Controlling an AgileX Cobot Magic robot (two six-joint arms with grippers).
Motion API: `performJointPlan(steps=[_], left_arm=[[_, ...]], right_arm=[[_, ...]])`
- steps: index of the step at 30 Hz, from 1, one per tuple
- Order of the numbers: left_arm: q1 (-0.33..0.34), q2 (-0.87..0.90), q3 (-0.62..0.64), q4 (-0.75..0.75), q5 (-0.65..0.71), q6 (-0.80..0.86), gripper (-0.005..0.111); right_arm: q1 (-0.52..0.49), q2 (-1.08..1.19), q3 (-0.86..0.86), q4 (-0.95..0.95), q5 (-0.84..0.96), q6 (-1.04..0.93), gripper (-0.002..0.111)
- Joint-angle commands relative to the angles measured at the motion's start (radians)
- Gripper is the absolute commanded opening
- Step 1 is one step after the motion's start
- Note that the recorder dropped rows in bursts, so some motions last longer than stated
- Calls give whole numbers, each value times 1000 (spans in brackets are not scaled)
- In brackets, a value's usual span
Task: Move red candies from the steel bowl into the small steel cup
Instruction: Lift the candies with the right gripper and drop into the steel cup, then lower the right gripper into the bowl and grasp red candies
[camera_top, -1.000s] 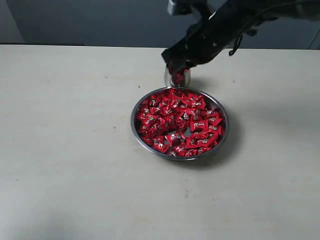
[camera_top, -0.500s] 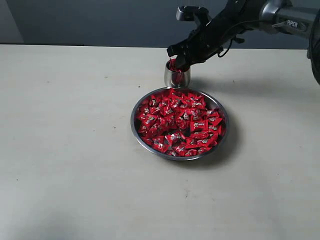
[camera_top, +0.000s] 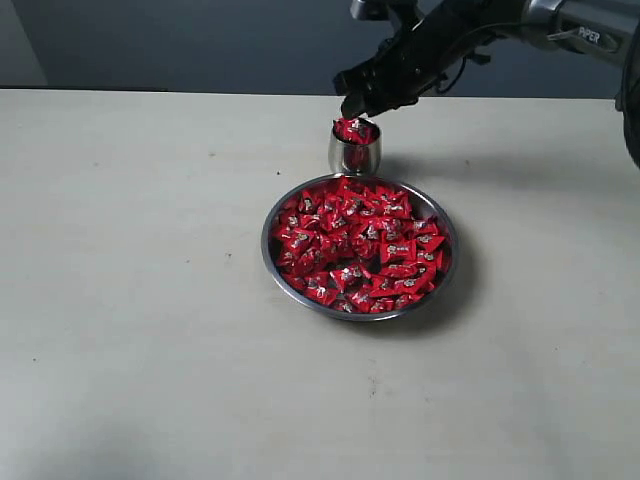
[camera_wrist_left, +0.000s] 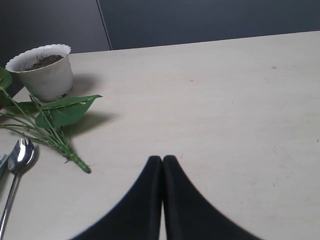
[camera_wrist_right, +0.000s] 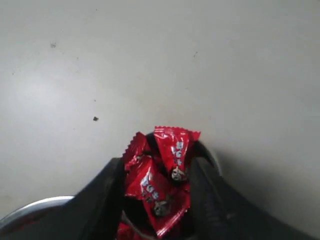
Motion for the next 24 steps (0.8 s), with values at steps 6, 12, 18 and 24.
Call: performJointPlan(steps=[6, 12, 18, 24], left_arm=[[-1, -4, 6, -5, -6, -4, 0], [-1, -4, 6, -5, -6, -4, 0], [-1, -4, 6, -5, -6, -4, 0], [-1, -4, 6, -5, -6, -4, 0]], right_arm=[[-8, -108, -28, -159, 123, 154, 42], [-6, -128, -28, -140, 255, 165, 42], [-6, -139, -1, -113, 307, 165, 42], [-3, -225, 232, -81, 216, 152, 42]])
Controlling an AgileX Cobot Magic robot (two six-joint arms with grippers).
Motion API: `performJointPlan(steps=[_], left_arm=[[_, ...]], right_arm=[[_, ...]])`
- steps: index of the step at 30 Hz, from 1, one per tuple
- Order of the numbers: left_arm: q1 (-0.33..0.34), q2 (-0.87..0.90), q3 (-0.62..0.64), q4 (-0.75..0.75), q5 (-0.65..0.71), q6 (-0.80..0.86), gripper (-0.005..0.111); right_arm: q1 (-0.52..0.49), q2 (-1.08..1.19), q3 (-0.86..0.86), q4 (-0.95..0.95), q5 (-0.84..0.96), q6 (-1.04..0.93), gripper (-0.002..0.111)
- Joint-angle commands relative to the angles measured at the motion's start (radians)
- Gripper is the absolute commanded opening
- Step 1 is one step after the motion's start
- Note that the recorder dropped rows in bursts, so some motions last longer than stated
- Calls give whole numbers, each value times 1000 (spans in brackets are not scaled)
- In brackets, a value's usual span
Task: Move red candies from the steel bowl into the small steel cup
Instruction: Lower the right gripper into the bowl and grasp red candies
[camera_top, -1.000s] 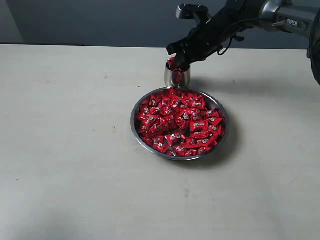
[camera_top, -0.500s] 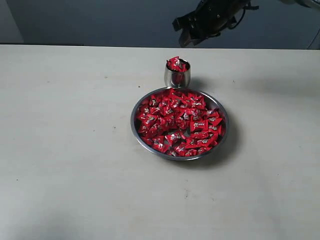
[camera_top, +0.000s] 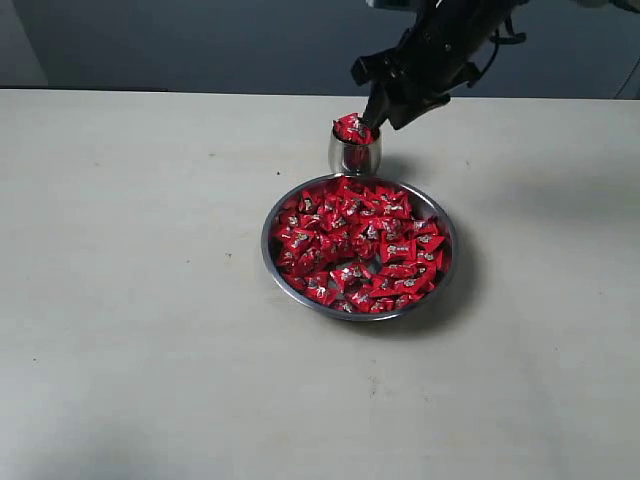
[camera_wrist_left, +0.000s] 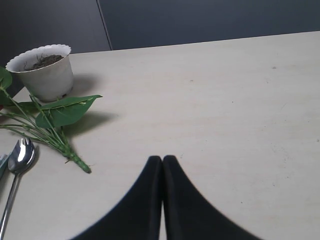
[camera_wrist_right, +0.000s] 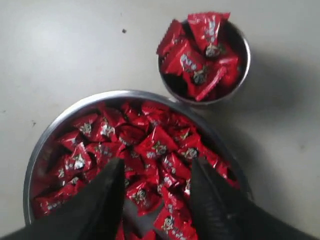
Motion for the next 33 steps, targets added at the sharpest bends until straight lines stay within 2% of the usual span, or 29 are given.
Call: performJointPlan(steps=[1, 4, 9, 12, 19, 20, 24, 33], left_arm=[[-1, -4, 6, -5, -6, -4, 0], [-1, -4, 6, -5, -6, -4, 0], [-1, -4, 6, -5, -6, -4, 0], [-1, -4, 6, -5, -6, -4, 0], [-1, -4, 6, -5, -6, -4, 0], [-1, -4, 6, -5, -6, -4, 0], [-1, -4, 6, -5, -6, -4, 0], [-1, -4, 6, -5, -6, -4, 0]], right_arm=[[0, -89, 191, 50, -89, -35, 42], [42, -149, 374, 63, -204, -87, 42], [113, -136, 498, 59, -277, -138, 42], [150, -98, 510, 32, -335, -160, 42], [151, -13, 510, -4, -447, -157, 42], [151, -6, 510, -6, -452, -157, 40], [151, -10, 510, -6, -425, -157, -1], [151, -168, 510, -58, -368, -155, 2]])
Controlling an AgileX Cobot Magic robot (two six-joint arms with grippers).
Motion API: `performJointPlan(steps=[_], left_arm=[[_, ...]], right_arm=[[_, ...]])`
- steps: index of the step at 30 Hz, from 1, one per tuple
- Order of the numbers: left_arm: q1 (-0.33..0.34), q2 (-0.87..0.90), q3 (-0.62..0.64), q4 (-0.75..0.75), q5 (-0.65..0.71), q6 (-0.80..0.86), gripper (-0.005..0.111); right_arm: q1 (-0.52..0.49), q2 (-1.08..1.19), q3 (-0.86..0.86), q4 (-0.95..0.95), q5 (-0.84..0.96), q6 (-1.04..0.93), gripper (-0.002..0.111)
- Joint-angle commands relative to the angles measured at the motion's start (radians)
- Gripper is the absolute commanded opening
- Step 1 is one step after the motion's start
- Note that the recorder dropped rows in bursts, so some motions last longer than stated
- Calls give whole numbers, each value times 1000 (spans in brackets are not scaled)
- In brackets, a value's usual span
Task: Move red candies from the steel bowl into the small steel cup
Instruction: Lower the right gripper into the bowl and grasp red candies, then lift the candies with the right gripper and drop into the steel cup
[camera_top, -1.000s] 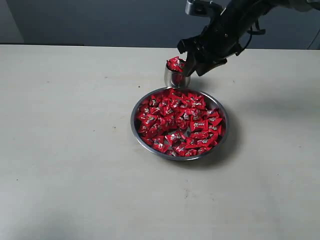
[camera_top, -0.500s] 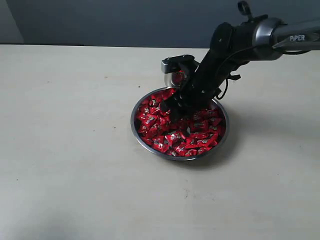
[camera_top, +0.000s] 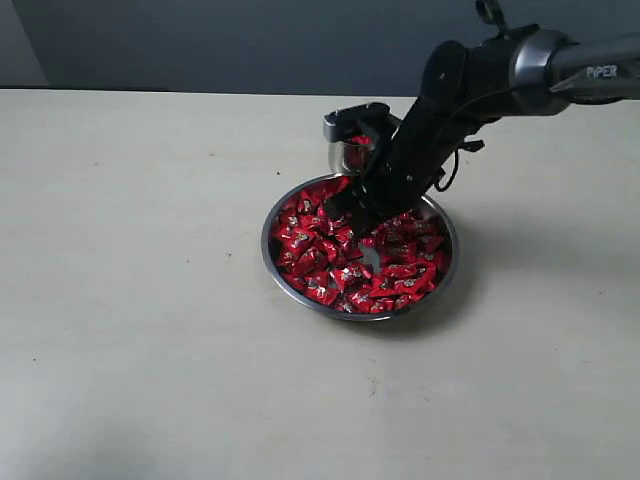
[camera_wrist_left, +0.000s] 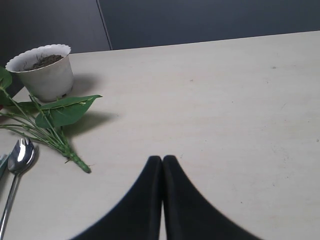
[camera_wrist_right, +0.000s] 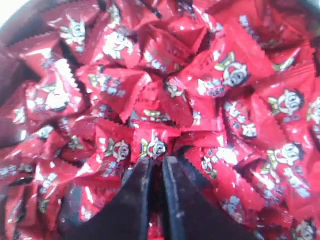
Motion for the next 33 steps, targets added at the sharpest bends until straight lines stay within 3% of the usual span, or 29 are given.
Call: performJointPlan(steps=[1, 11, 20, 29, 30, 33], left_arm=[[-1, -4, 6, -5, -6, -4, 0], [-1, -4, 6, -5, -6, -4, 0], [-1, -4, 6, -5, -6, -4, 0], [-1, -4, 6, -5, -6, -4, 0], [-1, -4, 6, -5, -6, -4, 0], [-1, -4, 6, -5, -6, -4, 0]], right_arm=[[-2, -106, 0, -45, 13, -4, 2], [-53, -125, -107, -51, -71, -4, 2], [-157, 132, -484, 111, -31, -2, 2], [-157, 256, -532, 147, -17, -10, 2], [-157, 256, -532, 147, -15, -10, 5], [-157, 256, -537, 147, -3, -24, 29]])
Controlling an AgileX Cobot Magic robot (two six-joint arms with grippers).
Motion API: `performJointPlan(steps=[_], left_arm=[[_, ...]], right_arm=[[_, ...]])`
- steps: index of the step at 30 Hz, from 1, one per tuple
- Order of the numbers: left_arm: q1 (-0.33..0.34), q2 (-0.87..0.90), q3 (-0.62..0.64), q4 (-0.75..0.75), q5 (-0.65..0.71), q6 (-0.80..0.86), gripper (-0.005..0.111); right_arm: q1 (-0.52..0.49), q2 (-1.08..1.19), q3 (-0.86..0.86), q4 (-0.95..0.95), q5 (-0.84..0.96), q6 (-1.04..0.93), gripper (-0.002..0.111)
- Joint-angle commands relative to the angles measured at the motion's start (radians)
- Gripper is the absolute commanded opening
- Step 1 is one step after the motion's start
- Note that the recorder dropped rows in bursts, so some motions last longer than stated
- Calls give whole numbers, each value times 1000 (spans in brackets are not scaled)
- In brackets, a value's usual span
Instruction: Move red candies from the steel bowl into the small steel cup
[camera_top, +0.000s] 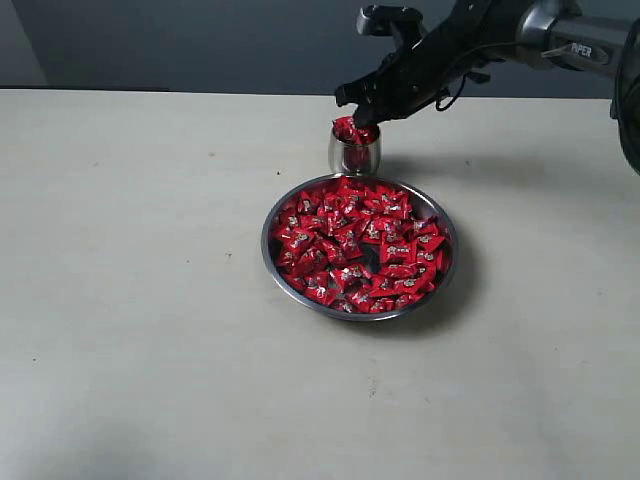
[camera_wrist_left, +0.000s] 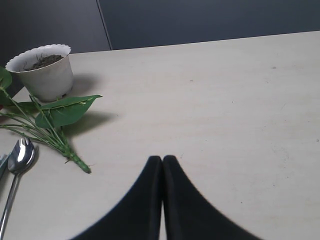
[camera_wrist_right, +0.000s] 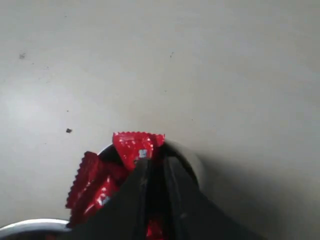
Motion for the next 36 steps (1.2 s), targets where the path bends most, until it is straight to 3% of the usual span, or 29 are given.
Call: performJointPlan(steps=[1, 2, 9, 22, 25, 28, 36], left_arm=[[-1, -4, 6, -5, -6, -4, 0], [-1, -4, 6, -5, -6, -4, 0], [-1, -4, 6, -5, -6, -4, 0], [-1, -4, 6, -5, -6, -4, 0], [-1, -4, 6, -5, -6, -4, 0], [-1, -4, 6, -5, -6, -4, 0], [-1, -4, 6, 22, -6, -4, 0]], right_arm=[[-5, -1, -17, 2, 22, -23, 36], [-5, -3, -31, -2, 34, -24, 44], [-5, -44, -93, -18, 93, -21, 39], [-7, -237, -93, -290, 340, 292, 39], [-7, -285, -91, -333, 406, 349, 25], [-7, -342, -88, -373, 467, 372, -1], [-5, -568, 93, -522, 477, 413, 0]])
